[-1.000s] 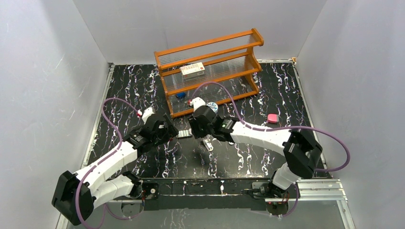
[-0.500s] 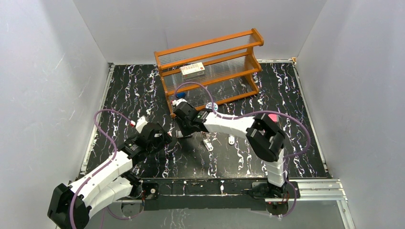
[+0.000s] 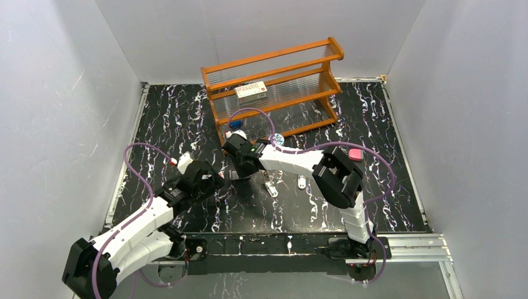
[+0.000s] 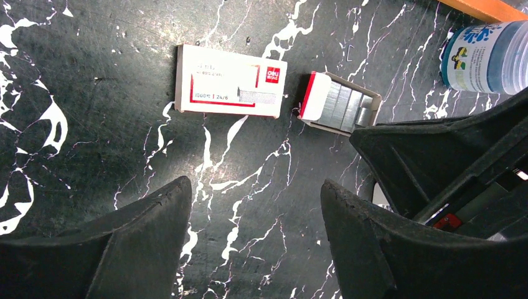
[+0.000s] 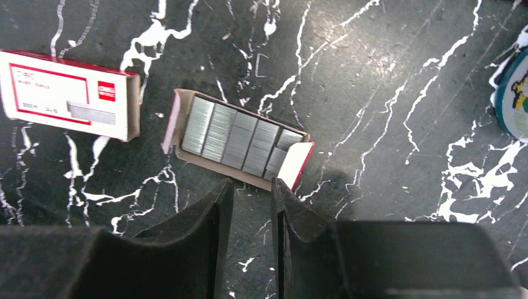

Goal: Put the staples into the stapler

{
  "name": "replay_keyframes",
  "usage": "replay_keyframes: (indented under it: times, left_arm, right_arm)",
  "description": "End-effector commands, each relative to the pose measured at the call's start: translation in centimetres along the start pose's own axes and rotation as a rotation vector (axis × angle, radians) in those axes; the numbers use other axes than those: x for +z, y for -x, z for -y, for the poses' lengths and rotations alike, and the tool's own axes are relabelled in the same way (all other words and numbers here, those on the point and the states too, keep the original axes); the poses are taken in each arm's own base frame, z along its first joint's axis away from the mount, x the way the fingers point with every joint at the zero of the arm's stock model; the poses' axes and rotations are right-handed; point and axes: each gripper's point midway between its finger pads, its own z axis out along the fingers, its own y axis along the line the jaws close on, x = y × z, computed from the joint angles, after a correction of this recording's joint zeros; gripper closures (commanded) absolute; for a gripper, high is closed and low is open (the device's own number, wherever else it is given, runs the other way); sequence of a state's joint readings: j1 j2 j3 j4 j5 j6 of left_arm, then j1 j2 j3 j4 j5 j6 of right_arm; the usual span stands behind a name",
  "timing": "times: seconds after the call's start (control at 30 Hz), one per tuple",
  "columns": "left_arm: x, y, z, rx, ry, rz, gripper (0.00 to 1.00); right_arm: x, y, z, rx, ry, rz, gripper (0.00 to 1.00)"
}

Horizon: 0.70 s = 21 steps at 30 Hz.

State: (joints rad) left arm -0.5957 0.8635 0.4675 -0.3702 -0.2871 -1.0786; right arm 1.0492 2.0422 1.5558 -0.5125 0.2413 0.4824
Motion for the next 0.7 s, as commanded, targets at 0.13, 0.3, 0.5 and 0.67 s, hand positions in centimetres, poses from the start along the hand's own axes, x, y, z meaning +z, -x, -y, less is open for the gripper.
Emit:
replay_keyframes:
  times: [0.13,0.3,0.5,0.67]
  left_arm:
    - [0.5,-0.2,-0.7,0.008,0.028,0.0,0.27]
    - [0.6,-0.4,-1.0,0.011,0.032,-0.003,0.27]
    - [0.6,-0.4,-1.0,0.013,0.036,-0.004,0.27]
    - [0.7,-0.5,-1.1,0.017,0.039,-0.004,0.27]
  right_arm:
    - [-0.3,1.6,-0.2,0.012,-0.01,0.043,0.63]
    - [-0.8,2.7,-1.0,0.011,0.039,0.089,0.71]
    - [-0.6,3.0,-1.6,0.011,0.063,0.102,0.72]
    - [0.2,2.6,-0.7,0.015,0.005,0.077,0.65]
